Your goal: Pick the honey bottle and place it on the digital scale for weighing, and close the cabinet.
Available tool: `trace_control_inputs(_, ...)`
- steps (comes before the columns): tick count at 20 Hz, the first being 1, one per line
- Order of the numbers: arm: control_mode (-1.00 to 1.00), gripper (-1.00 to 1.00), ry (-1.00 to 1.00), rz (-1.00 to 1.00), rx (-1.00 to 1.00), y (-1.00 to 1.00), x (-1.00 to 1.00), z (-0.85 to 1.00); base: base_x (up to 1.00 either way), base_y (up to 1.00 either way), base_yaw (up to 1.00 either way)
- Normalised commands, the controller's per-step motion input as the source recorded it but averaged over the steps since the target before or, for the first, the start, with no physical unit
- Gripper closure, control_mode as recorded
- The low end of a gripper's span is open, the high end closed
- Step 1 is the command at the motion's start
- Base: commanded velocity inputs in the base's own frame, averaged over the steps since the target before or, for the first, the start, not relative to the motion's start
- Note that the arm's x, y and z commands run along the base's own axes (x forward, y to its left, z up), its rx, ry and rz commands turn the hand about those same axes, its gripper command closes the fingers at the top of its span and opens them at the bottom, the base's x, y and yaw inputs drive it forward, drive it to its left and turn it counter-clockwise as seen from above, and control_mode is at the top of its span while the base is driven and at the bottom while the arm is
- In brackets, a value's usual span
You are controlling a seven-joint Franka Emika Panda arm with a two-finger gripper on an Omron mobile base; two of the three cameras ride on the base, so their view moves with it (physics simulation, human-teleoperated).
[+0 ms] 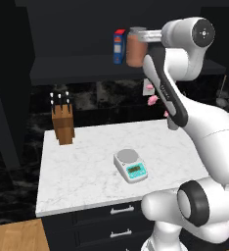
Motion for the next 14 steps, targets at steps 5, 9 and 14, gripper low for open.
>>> trace_control_inputs(5, -1.00, -1.00, 0.00, 0.02, 0.00, 0.00, 0.47, 0.05, 0.00, 0.00, 0.00)
trace_control_inputs(9, -1.00, -1.00, 0.00, 0.01, 0.00, 0.02, 0.53, 0.00, 0.00, 0.00, 0.00)
trace_control_inputs(14, -1.00, -1.00, 0.00, 0.00, 0.00, 0.00, 0.49, 0.00, 0.00, 0.00, 0.00)
